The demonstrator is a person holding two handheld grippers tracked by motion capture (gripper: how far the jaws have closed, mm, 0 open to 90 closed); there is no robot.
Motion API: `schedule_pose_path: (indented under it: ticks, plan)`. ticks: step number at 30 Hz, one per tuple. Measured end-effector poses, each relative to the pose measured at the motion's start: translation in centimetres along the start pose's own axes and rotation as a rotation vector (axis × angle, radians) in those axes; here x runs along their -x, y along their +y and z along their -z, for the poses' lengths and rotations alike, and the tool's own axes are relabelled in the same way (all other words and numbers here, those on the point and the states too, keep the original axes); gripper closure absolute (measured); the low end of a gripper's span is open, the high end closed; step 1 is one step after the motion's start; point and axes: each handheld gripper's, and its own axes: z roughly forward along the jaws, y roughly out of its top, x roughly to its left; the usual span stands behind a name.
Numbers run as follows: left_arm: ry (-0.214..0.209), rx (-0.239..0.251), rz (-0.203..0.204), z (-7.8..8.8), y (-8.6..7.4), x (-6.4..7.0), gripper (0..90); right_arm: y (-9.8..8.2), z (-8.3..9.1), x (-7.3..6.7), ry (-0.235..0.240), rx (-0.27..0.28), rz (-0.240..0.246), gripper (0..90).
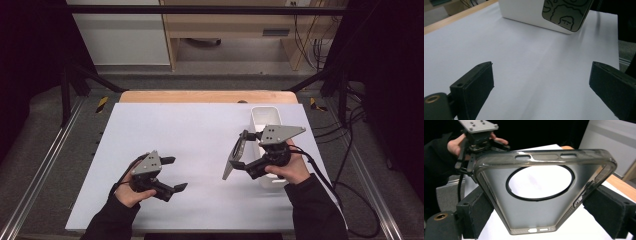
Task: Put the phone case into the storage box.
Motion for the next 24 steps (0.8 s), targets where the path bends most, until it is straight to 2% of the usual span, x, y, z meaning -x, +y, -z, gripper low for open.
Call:
schedule_pose_path:
  ticks: [7,13,24]
  plan:
    - [0.073,0.052,0.045,1.7,-1.0,-1.0,5.2,0.7,0.4,0.1,-0.054,0.001,0.000,11.7]
    - [0.142,0.082,0.098,3.1,-2.4,-1.9,4.7,1.3,0.7,0.1,-0.075,-0.006,0.003,11.7]
    - [0.190,0.103,0.130,4.5,-4.1,-2.2,3.4,2.5,1.2,0.3,-0.141,-0.003,-0.007,11.8]
